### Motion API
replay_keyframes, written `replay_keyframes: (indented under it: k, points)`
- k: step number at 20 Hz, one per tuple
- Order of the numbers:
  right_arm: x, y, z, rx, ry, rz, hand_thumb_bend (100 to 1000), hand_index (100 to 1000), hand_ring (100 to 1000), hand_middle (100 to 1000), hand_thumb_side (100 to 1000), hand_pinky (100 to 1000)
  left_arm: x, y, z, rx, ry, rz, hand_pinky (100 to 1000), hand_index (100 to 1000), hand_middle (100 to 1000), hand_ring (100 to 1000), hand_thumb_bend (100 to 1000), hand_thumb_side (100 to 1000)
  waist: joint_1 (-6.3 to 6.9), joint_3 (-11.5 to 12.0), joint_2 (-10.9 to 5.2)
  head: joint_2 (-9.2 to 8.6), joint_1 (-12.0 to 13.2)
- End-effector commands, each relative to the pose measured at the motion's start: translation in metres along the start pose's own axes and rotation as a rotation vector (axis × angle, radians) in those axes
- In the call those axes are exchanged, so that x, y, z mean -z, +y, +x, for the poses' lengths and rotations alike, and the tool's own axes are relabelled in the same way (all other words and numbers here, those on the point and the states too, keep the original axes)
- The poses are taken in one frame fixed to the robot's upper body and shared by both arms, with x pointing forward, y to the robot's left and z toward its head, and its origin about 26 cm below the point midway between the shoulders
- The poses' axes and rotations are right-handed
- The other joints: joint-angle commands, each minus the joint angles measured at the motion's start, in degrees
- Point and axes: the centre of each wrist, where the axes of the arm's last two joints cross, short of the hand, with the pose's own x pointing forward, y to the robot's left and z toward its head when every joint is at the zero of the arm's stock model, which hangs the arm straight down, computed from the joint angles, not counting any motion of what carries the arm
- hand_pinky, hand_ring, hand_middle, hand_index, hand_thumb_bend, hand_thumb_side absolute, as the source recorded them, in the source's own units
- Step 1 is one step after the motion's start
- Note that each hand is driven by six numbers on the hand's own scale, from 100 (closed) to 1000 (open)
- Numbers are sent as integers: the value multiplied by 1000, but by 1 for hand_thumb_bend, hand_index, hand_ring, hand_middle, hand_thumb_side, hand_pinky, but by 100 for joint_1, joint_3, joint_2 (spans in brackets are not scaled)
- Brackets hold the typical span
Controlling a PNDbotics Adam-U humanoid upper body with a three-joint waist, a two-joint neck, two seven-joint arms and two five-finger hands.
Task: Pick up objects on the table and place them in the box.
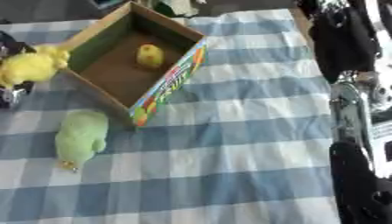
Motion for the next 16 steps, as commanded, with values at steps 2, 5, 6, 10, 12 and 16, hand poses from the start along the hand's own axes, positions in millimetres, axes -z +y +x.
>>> replay_keyframes:
  k: [2,5,6,10,12,16]
  points:
    - [3,-3,7,-24,-21,6,100,825,804,491,493,833,-8,38,3,21,12,117,327,675,491,535,100,300,4,16,-169,-9,-2]
    - [3,-2,8,-18,-24,9,100,825,803,492,494,832,4,48,10,5,2,146,332,675,491,539,100,302,2,-1,-183,-8,8]
    - [4,-1,8,-16,-27,9,100,824,803,492,494,832,10,49,12,-3,-4,149,328,675,491,537,100,302,3,-9,-187,-2,15]
    - [4,1,8,-7,-29,14,100,825,803,493,492,832,41,46,24,-47,-43,158,315,661,486,525,100,298,18,-29,-199,2,42]
    - [4,2,9,-3,-29,18,100,825,803,492,492,832,56,42,31,-66,-56,164,312,650,486,524,100,298,24,-48,-194,-8,66]
    - [5,3,9,-1,-32,21,100,825,803,492,491,833,82,31,45,-110,-76,181,307,653,489,523,100,296,29,-110,-166,-26,122]
